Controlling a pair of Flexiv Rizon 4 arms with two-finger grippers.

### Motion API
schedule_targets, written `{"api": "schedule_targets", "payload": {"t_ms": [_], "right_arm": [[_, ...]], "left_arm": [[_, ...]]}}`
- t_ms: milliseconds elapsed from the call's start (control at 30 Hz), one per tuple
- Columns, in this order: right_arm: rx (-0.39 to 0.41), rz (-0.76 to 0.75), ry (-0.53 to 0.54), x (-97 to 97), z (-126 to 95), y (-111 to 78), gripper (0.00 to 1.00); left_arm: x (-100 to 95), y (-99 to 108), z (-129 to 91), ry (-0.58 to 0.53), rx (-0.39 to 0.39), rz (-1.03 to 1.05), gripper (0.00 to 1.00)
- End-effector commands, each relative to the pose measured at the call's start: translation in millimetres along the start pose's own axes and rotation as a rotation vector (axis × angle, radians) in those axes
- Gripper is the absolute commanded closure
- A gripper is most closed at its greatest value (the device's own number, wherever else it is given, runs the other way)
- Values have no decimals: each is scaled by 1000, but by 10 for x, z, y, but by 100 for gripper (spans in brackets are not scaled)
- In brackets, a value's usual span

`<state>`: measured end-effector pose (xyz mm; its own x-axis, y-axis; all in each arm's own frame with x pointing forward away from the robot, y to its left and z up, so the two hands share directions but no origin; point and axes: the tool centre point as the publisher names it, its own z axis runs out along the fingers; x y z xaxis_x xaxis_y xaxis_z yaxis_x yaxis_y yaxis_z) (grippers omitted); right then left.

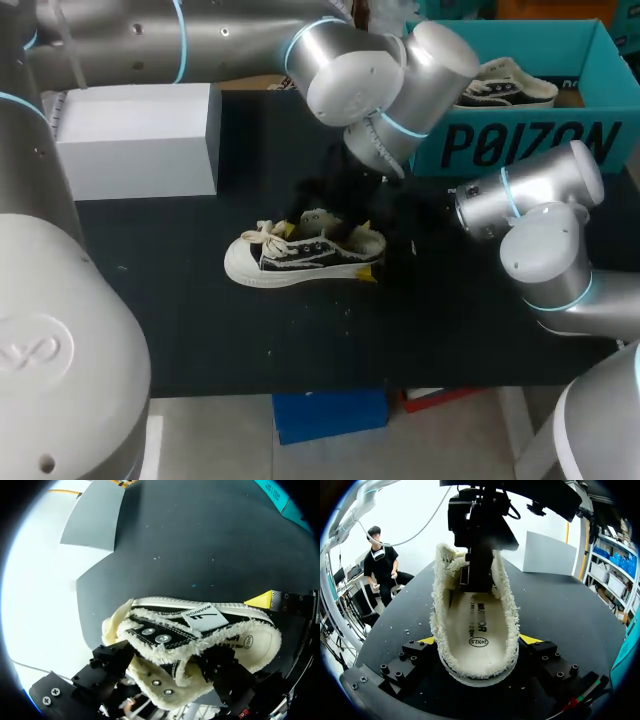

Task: Take the shoe out of the shoebox, open the shoe tongue, remove and reinsert the insole, then place the shoe into the shoebox

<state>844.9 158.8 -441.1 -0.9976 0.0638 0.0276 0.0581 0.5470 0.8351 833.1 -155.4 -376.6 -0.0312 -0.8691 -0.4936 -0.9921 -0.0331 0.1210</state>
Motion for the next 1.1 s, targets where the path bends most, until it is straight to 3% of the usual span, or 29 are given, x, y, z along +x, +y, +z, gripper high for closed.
{"api": "schedule_targets", "payload": {"t_ms": [33,567,1100], "right_arm": [[1,1,-1,-3,16,4,100],[1,1,-1,-3,16,4,100],[1,1,-1,-3,16,4,100]], "left_arm": [[-6,6,-22,1,4,11,100],[-90,36,-67,30,2,57,100],[-379,43,-419,173,50,59,100]]}}
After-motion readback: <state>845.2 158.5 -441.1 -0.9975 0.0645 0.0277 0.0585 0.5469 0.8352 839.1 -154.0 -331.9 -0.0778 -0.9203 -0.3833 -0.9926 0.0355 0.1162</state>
